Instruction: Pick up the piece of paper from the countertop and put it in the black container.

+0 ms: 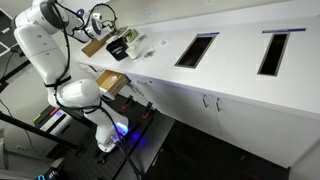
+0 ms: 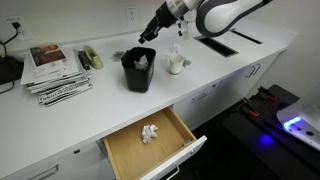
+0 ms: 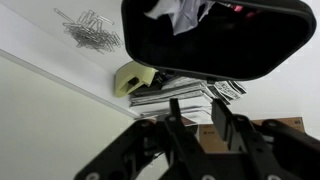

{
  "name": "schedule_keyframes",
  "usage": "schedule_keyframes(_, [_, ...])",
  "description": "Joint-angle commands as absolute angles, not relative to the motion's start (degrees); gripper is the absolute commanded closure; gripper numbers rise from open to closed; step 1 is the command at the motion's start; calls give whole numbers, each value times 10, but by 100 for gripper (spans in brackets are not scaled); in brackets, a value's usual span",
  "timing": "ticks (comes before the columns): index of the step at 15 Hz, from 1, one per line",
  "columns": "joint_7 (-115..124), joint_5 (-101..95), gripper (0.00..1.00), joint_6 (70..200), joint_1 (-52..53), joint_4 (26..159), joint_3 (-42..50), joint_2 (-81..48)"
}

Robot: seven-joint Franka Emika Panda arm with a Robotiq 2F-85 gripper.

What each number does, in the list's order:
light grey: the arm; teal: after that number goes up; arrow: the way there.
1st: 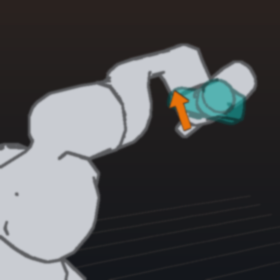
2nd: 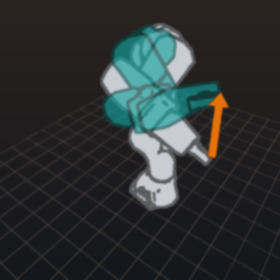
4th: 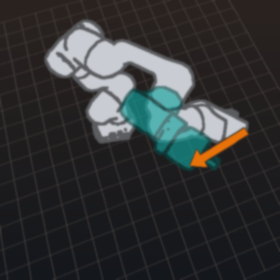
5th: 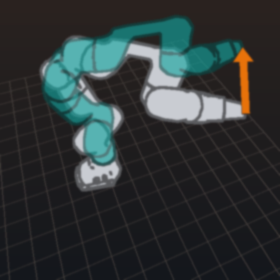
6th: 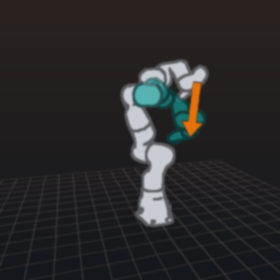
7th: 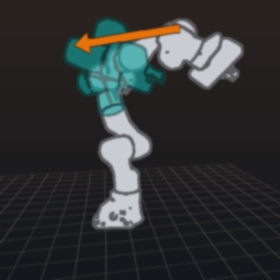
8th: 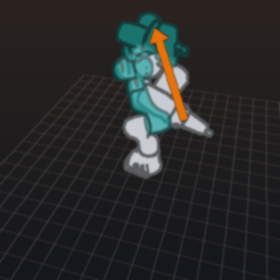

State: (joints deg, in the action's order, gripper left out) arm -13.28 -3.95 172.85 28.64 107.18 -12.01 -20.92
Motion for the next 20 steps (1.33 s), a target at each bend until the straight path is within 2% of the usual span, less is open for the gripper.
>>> schedule_keyframes(1, [-99, -72, 29, 1718, 275, 1059, -130, -205])
schedule_keyframes(4, [-73, -78, 7, 1696, 273, 1088, -135, -170])
schedule_keyframes(5, [-63, -69, 1, 1688, 301, 1100, -103, -155])
schedule_keyframes(11, [42, -130, 0, 1602, 330, 1178, -47, -38])
schedule_keyframes(15, [-4, -62, 0, 1517, 262, 1229, -131, 44])
schedule_keyframes(20, [-31, 19, 0, 1463, 241, 1277, -158, 119])
